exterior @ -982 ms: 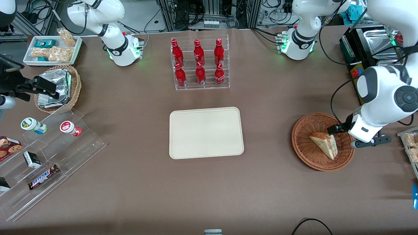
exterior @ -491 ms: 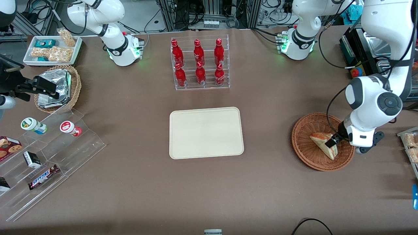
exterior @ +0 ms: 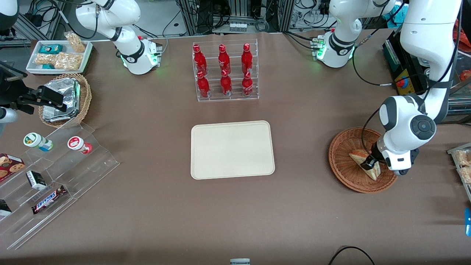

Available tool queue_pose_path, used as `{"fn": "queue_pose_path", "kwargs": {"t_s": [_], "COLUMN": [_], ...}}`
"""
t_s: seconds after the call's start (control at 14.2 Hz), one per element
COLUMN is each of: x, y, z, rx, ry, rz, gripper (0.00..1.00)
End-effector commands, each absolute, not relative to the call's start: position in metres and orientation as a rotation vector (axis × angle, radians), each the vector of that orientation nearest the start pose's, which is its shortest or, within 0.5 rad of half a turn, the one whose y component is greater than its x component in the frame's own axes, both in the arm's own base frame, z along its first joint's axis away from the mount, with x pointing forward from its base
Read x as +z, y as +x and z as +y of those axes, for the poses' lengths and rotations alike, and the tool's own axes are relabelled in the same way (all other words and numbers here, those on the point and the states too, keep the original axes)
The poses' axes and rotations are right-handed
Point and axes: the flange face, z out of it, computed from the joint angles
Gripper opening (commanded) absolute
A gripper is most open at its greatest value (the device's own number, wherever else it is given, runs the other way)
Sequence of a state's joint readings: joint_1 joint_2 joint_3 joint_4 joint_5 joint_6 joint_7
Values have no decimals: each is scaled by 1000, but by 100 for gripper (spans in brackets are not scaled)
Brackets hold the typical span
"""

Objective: Place sandwich from basket to tray
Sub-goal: 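Close the left gripper on the sandwich and lift it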

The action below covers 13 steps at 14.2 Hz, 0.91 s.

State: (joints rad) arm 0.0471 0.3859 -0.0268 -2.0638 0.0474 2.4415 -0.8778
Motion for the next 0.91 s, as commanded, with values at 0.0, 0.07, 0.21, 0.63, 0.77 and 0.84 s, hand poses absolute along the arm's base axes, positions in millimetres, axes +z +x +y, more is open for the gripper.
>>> {"fn": "queue_pose_path", "kwargs": {"t_s": [0.0,0.07,0.21,0.63,0.77,0.84], "x": [264,279,313,333,327,320], "y": [586,584,588,586,585,586], "z": [4,0,-11,-173,-246,-286], "rx": [76,113,155,166,145,132], "ry": [-2854,-2865,-2880,-3056,-3076,-3070], "rz": [-1174,-1112,-1026,-282,-212,-243], "gripper": [7,5,0,0,0,0]}}
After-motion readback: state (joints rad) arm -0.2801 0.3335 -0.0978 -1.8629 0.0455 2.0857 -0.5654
